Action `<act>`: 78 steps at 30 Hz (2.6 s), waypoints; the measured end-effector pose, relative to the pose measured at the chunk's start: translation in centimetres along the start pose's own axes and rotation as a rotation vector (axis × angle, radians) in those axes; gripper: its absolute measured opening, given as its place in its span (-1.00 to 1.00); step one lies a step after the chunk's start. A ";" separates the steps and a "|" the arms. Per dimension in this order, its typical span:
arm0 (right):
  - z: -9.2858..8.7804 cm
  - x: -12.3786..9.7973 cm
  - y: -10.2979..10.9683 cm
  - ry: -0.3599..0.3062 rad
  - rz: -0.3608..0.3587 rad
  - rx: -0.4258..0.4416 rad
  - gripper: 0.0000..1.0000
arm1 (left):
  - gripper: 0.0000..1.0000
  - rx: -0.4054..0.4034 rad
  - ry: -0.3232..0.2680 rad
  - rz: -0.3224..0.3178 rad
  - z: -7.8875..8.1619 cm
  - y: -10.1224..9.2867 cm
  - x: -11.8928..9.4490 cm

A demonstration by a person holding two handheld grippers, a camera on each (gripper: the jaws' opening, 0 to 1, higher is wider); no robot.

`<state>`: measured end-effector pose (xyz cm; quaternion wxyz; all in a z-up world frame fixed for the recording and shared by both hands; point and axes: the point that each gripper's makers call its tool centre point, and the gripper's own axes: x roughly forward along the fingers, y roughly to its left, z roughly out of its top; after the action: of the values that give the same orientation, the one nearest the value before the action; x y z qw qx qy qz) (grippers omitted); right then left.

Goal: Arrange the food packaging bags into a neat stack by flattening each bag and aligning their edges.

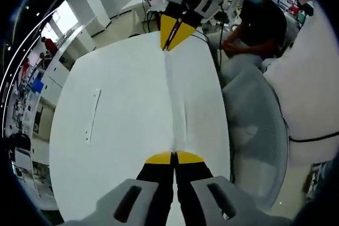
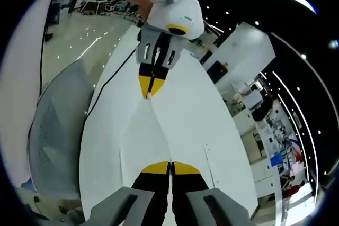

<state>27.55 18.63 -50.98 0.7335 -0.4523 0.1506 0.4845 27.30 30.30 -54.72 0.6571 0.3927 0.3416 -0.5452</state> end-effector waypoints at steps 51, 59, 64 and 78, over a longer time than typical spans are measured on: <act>6.2 2.6 0.9 -0.080 0.073 -0.057 -0.81 | -1.00 0.073 0.043 0.015 1.3 0.5 0.1; 7.2 3.7 1.7 -0.101 0.097 -0.071 -0.84 | -1.00 0.082 0.049 0.014 1.5 0.6 0.1; 7.6 4.2 2.0 -0.108 0.106 -0.073 -0.85 | -1.00 0.085 0.049 0.014 1.7 0.5 0.1; 8.2 5.4 2.3 -0.111 0.121 -0.081 -0.90 | -1.00 0.088 0.048 0.015 1.7 0.6 0.1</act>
<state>26.44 28.64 -51.28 0.6913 -0.4441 0.1169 0.5579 27.97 28.82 -53.98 0.6349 0.4369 0.3299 -0.5452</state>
